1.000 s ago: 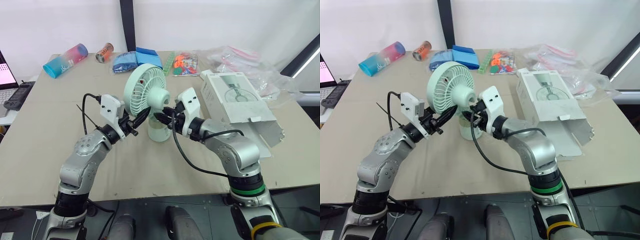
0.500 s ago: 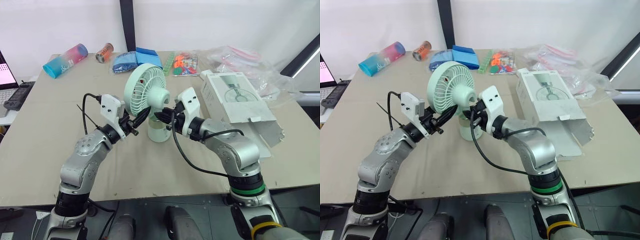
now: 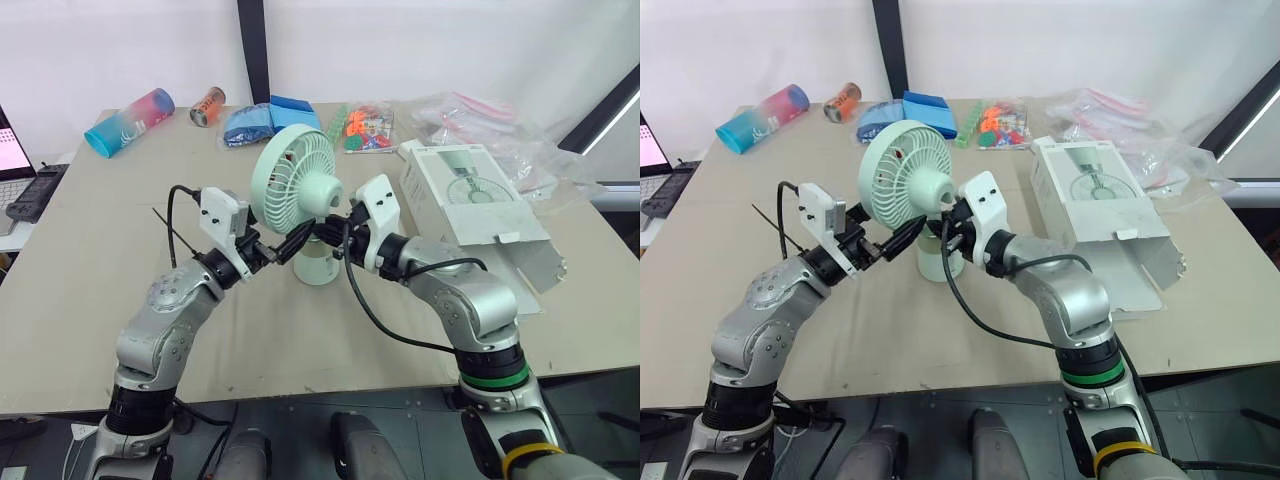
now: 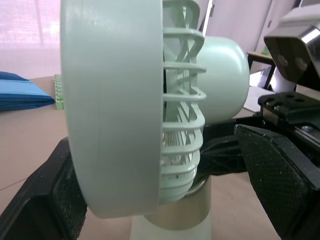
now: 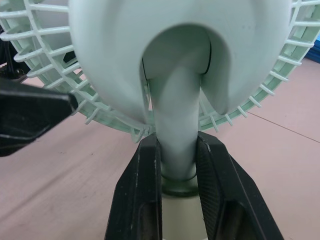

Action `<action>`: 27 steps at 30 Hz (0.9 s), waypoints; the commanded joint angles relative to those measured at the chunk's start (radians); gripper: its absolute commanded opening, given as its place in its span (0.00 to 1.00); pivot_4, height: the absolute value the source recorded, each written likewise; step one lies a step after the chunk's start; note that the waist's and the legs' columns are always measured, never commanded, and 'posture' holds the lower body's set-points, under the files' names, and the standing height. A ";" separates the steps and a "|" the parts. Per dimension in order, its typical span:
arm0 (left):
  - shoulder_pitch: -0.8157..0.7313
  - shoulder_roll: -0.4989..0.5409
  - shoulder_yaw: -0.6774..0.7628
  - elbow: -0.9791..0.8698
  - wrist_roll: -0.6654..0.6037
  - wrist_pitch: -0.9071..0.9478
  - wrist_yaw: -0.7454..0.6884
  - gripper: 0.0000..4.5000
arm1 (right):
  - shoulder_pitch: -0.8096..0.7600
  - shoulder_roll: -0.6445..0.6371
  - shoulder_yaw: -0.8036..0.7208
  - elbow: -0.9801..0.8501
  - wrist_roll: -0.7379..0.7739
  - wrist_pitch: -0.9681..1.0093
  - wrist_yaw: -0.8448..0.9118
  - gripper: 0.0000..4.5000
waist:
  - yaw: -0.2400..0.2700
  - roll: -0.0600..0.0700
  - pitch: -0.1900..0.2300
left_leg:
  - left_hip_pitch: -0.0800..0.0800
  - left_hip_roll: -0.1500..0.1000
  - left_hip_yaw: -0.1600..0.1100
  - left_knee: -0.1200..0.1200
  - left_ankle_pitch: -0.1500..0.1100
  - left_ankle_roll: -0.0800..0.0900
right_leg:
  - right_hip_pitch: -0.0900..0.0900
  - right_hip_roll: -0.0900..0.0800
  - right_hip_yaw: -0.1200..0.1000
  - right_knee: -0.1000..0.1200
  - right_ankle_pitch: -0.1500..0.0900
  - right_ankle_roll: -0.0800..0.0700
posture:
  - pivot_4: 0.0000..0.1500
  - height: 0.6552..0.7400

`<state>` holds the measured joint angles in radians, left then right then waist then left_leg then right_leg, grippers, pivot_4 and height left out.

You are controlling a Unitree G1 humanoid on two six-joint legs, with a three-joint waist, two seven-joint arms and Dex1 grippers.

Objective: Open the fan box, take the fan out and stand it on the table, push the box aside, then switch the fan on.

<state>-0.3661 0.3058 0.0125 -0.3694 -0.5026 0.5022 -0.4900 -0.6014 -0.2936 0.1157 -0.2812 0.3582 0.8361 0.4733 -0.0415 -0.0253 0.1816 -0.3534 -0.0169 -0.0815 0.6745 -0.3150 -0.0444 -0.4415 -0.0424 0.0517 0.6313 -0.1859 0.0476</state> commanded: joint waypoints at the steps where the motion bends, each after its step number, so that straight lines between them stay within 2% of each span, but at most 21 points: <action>1: -0.004 0.053 0.068 -0.030 -0.044 0.008 -0.037 0.99 | -0.008 -0.008 -0.025 0.000 0.010 -0.053 0.025 0.08 | -0.002 0.000 0.000 | 0.000 0.000 0.000 0.000 0.000 0.000 | 0.000 0.000 0.000 0.000 0.000 0.000 | 1.00 1.00; 4: 0.001 0.109 0.114 -0.033 -0.101 0.025 -0.086 0.99 | -0.008 -0.024 -0.038 0.019 0.016 -0.085 0.056 0.08 | -0.004 0.000 0.000 | 0.000 0.000 0.000 0.000 0.000 0.000 | 0.000 0.000 0.000 0.000 0.000 0.000 | 1.00 1.00; 8: 0.014 0.221 0.227 -0.029 -0.260 0.100 -0.203 0.99 | -0.022 -0.088 -0.074 0.056 0.059 -0.137 0.173 0.08 | -0.005 0.000 0.000 | 0.000 0.000 0.000 0.000 0.000 0.000 | 0.000 0.000 0.000 0.000 0.000 0.000 | 1.00 1.00; 16: 0.050 0.380 0.277 -0.006 -0.375 0.208 -0.319 0.99 | -0.022 -0.162 -0.117 0.111 0.204 -0.239 0.485 0.08 | -0.005 0.000 0.000 | -0.001 0.001 0.000 0.000 -0.001 0.001 | 0.000 0.001 -0.001 -0.001 0.000 0.000 | 1.00 1.00; 22: 0.095 0.417 0.243 -0.010 -0.350 0.207 -0.357 0.99 | 0.008 -0.193 -0.098 0.090 0.291 -0.249 0.667 0.08 | -0.006 0.000 0.000 | 0.000 0.001 0.000 0.000 -0.001 0.001 | 0.000 0.001 -0.001 -0.001 0.000 0.000 | 1.00 1.00; 26: 0.129 0.396 0.188 -0.030 -0.294 0.169 -0.351 0.99 | 0.048 -0.225 -0.037 0.084 0.248 -0.305 0.758 0.08 | -0.005 0.000 0.000 | 0.000 0.001 0.000 0.000 -0.001 0.001 | 0.000 0.000 -0.001 -0.001 0.000 0.000 | 1.00 1.00; 27: 0.143 0.395 0.167 -0.033 -0.266 0.154 -0.350 0.94 | 0.058 -0.229 -0.025 0.088 0.234 -0.325 0.769 0.08 | -0.005 0.000 0.000 | 0.000 0.001 0.000 0.000 -0.001 0.001 | 0.000 0.001 -0.001 -0.001 0.000 0.000 | 1.00 1.00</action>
<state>-0.2380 0.7057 0.2036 -0.3671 -0.8030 0.6924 -0.8373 -0.5434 -0.5206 0.0850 -0.1471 0.5943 0.5657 1.2036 -0.0464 -0.0251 0.1818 -0.3535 -0.0159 -0.0815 0.6744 -0.3156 -0.0435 -0.4414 -0.0419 0.0509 0.6304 -0.1860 0.0476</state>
